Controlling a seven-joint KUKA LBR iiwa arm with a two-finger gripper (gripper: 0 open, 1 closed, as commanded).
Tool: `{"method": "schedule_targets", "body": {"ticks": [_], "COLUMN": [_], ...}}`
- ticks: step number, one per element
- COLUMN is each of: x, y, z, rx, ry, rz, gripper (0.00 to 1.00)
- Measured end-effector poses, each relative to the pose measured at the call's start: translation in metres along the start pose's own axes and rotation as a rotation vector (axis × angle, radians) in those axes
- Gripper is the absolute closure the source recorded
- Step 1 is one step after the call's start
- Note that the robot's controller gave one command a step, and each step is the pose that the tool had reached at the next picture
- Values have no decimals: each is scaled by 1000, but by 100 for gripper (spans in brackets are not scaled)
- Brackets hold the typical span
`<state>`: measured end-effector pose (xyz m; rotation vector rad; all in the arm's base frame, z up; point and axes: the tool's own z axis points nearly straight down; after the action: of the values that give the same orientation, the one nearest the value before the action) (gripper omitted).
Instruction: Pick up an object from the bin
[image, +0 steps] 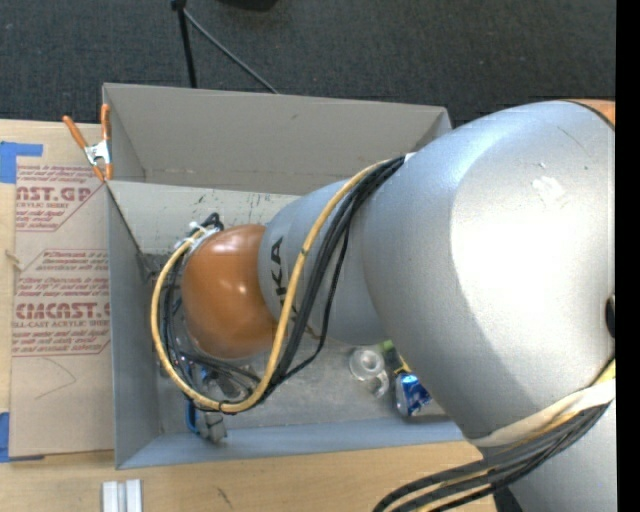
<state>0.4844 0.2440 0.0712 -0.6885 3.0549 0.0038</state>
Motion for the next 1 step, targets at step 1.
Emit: {"method": "schedule_targets", "body": {"ticks": [1], "x": [-43], "y": [-65], "z": [2], "rx": [0], "ry": [6], "rz": [-482], "gripper": [0]}}
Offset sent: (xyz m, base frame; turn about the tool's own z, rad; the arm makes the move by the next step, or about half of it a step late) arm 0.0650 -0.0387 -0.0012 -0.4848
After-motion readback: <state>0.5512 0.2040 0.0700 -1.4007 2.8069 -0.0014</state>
